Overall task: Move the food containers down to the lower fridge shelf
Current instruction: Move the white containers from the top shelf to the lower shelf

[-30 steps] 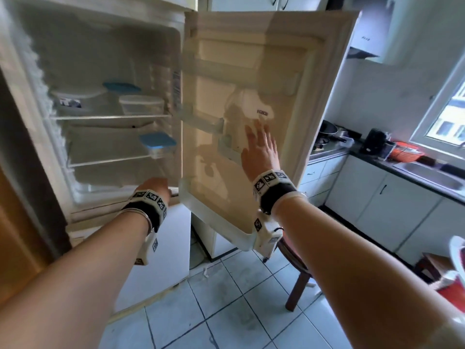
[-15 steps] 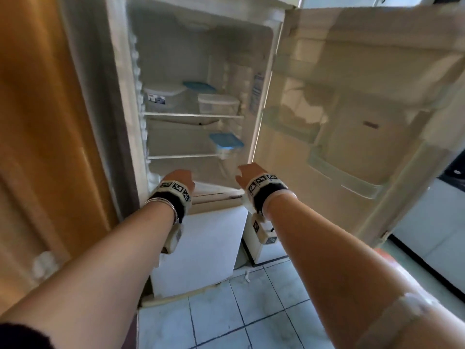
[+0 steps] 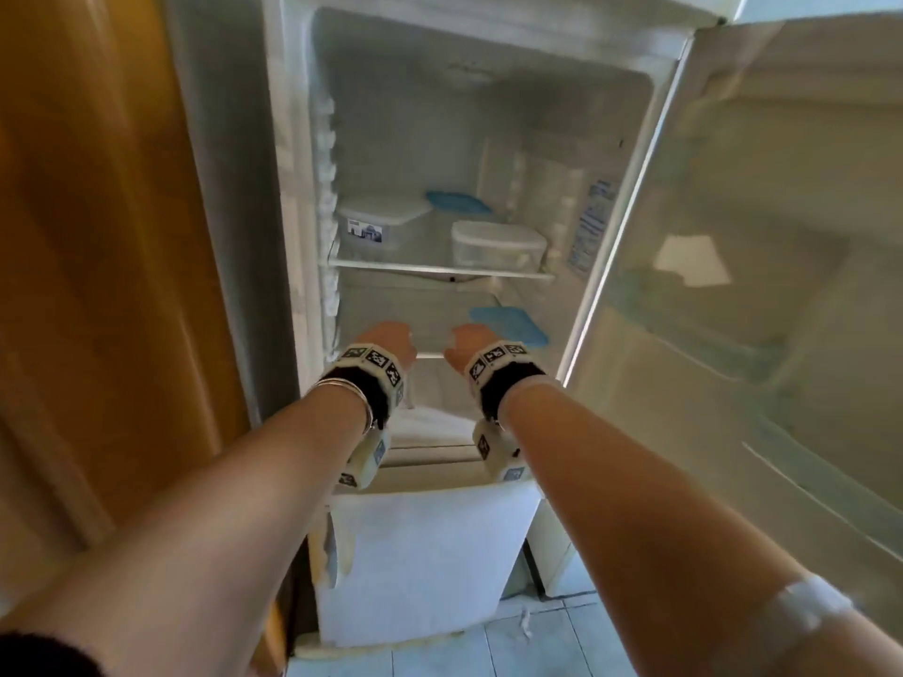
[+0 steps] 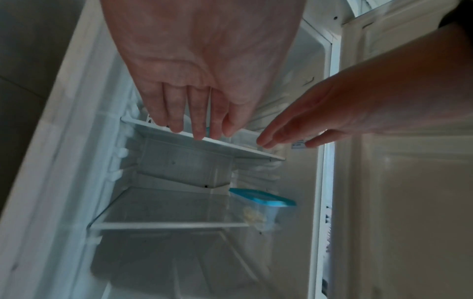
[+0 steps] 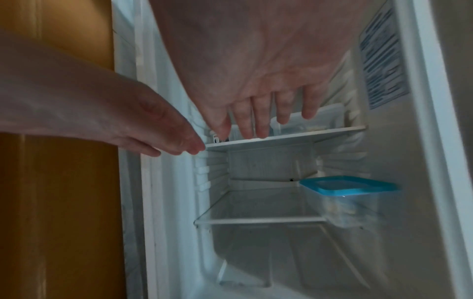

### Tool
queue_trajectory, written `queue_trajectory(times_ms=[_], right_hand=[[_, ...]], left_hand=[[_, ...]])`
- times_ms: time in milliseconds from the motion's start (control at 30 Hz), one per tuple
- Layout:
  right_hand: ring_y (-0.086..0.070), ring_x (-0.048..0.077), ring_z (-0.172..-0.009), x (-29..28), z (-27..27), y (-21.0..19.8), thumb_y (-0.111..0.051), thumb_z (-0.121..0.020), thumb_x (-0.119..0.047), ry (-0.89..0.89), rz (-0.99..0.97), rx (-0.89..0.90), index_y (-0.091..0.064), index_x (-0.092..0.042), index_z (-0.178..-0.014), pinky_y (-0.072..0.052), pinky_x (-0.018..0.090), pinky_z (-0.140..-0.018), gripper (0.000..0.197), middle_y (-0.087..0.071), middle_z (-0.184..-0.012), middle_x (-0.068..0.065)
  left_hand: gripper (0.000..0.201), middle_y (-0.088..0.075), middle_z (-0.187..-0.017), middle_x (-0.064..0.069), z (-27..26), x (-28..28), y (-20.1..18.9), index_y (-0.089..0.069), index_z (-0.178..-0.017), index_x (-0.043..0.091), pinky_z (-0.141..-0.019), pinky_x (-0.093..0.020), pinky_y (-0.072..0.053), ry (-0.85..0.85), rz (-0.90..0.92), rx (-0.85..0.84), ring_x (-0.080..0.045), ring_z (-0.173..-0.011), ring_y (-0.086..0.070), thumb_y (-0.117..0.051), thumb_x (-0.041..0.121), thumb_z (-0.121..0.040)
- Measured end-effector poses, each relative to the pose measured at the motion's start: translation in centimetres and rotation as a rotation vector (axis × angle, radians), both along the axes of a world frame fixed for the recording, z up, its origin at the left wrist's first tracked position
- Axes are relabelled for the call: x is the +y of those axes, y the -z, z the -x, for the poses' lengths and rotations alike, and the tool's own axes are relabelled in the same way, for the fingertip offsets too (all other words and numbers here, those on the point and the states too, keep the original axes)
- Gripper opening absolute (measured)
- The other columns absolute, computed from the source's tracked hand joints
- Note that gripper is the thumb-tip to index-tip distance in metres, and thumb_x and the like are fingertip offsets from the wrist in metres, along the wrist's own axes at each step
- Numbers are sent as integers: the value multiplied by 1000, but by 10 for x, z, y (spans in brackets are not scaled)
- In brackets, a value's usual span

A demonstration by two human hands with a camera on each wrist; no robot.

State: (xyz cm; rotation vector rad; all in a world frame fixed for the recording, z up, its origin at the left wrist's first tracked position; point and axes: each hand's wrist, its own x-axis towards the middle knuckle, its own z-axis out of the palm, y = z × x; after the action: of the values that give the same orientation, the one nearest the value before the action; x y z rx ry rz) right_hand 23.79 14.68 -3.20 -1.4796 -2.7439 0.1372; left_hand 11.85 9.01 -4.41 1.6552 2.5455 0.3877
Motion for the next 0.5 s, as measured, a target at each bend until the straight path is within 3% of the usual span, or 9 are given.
queue_trajectory(times_ms=[100,167,267,400,500], right_hand=[[-46,30,-130,37,21,-22,-41,-97,-24,-55,-4,13,-45,-9,-138,-38,39,-109,44,-47,-143,13],[-51,30,-126,64,36,-37,-42,-96,-27,-95,-29,44,-48,-9,-134,-41,38,-105,43,-51,-139,14],[-57,30,-113,100,56,-55,-42,-96,-26,-150,-58,82,-53,-7,-126,-45,36,-95,37,-58,-127,15],[-53,31,-120,137,80,-64,-40,-96,-25,-179,-44,50,-50,-9,-129,-42,37,-99,38,-54,-133,14],[-49,30,-127,162,99,-70,-36,-99,-23,-207,-27,44,-46,-8,-134,-38,38,-105,39,-50,-139,15]], left_hand=[[36,-55,-135,-14,13,37,-23,-54,-127,9,-103,-38,-41,-34,-15,31,-31,-124,-51,-44,20,-94],[36,-55,-133,-13,26,58,-40,-54,-127,9,-102,-38,-42,-78,-59,49,-31,-123,-53,-43,20,-95],[33,-62,-122,-14,44,86,-60,-56,-123,8,-92,-35,-48,-126,-115,42,-31,-111,-60,-41,18,-95],[30,-65,-113,-15,71,117,-73,-60,-111,5,-76,-31,-48,-179,-79,49,-31,-100,-64,-37,16,-95],[34,-65,-120,-11,96,138,-82,-62,-116,11,-85,-33,-48,-206,-97,10,-30,-108,-61,-37,18,-94]])
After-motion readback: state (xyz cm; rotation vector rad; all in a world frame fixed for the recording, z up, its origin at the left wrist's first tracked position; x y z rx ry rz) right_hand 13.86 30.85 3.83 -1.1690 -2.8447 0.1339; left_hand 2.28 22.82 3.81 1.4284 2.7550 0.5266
